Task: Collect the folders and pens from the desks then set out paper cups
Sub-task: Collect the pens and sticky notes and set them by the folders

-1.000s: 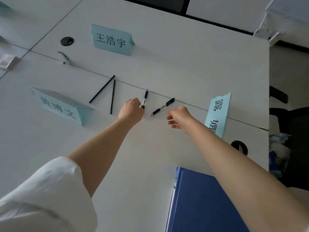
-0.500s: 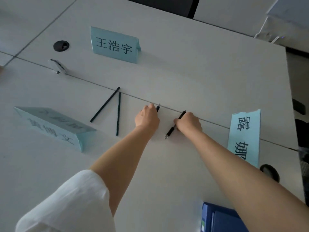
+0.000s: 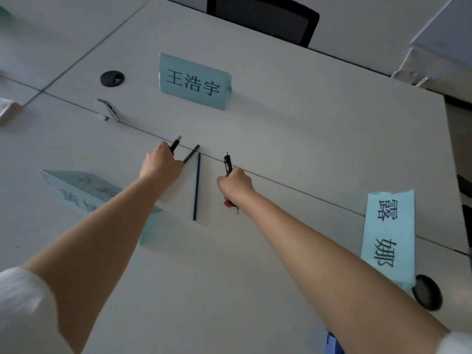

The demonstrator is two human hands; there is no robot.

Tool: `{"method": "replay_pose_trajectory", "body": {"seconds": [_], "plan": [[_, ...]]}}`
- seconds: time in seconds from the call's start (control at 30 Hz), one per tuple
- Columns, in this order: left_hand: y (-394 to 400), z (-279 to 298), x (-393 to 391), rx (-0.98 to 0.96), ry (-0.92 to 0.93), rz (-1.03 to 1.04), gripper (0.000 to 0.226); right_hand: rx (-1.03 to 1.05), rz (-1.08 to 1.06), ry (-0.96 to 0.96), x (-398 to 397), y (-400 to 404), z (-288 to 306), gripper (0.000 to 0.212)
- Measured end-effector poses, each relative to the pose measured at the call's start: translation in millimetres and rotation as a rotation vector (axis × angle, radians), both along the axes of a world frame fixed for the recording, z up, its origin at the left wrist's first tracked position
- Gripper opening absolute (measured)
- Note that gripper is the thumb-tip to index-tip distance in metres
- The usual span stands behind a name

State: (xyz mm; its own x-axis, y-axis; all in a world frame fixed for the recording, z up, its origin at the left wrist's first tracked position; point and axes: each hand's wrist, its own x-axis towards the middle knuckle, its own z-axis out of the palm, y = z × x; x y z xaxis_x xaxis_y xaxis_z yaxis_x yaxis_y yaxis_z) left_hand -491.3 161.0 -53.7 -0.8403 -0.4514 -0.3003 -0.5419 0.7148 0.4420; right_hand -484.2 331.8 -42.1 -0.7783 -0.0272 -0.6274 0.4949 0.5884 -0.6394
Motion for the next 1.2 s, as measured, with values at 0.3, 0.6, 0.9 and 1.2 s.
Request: {"method": "replay_pose_trajectory", "body": {"seconds": [0.3,0.6,0.9,1.2], "plan": [[-11.7,-27.8,-1.3,0.086,-0.026,-0.019,0.022,0.24,0.125,0.143,-3.7,-40.4,-23.8,0.043],[-4.4,-20.2,8.6,0.012,-0.017,-0.025,0.023,0.32,0.173,0.132,8.6,-38.9,-20.1,0.027],[42.1,53.2,48.4,0.161,0.112,0.057,0.029,0.093,0.115,0.15,70.8,27.4,21.8,0.03],[118.4,88.6,234.3,0.569,0.189,0.283,0.015,-0.11,0.067,0.132,215.8,101.4,86.1,0.018]]}}
